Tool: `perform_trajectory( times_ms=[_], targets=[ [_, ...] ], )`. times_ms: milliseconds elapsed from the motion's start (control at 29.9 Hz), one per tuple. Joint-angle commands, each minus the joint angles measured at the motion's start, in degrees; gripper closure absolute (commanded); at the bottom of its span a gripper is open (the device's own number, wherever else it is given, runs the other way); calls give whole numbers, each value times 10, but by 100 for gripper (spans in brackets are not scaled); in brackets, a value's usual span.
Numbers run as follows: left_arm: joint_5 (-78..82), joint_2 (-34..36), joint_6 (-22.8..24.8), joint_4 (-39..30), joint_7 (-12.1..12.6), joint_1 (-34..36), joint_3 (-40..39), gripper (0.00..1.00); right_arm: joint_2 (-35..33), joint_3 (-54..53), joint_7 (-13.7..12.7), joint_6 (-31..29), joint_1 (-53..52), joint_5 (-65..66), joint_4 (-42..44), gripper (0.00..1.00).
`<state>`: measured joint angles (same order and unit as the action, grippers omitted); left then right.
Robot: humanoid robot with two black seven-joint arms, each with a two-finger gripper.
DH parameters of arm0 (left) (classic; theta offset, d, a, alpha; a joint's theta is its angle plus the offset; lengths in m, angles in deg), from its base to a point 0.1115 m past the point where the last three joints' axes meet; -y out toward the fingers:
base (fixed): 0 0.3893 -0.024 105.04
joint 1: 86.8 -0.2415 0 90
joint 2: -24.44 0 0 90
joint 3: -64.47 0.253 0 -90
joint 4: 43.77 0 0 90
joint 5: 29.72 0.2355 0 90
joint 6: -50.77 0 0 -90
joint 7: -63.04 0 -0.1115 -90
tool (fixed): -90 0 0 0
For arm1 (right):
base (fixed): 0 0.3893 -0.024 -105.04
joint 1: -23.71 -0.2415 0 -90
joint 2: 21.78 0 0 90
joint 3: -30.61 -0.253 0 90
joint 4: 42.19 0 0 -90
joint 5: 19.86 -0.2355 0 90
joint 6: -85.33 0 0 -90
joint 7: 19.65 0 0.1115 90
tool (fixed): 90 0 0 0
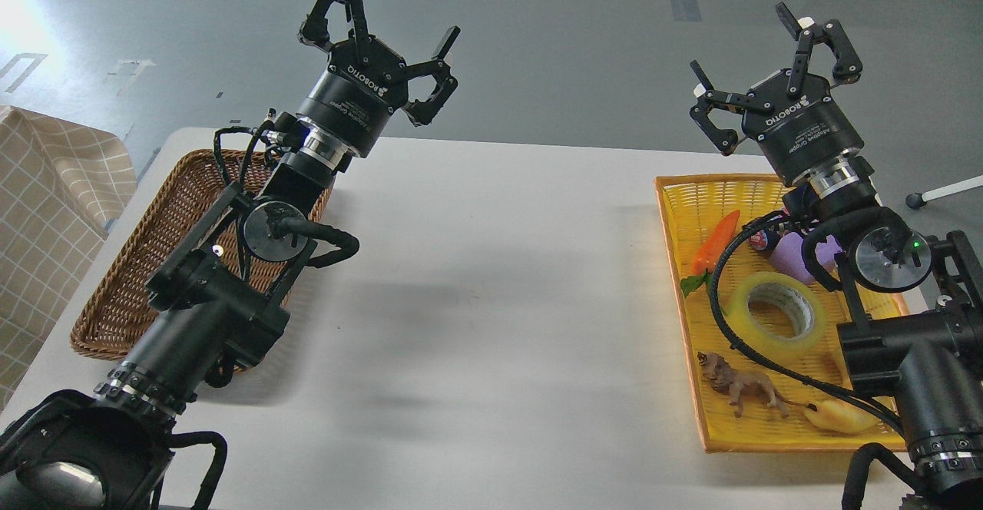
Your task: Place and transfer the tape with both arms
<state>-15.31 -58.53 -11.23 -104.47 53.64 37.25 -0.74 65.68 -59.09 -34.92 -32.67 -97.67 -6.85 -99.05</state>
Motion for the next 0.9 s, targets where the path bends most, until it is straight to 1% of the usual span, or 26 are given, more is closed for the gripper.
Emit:
perform_trajectory(
  times_ms=[0,669,769,869],
  targets=[
    [0,-1,0,0,0,-1,0,2,0,2,0,0,0,0,-2,0],
    [0,0,0,1,0,0,0,2,-6,6,1,0,2,6,1,0],
    [0,1,0,1,0,0,0,2,-12,18,1,0,-2,33,-1,0],
    [0,3,0,1,0,0,0,2,-39,33,1,0,-1,73,-5,0]
  ],
)
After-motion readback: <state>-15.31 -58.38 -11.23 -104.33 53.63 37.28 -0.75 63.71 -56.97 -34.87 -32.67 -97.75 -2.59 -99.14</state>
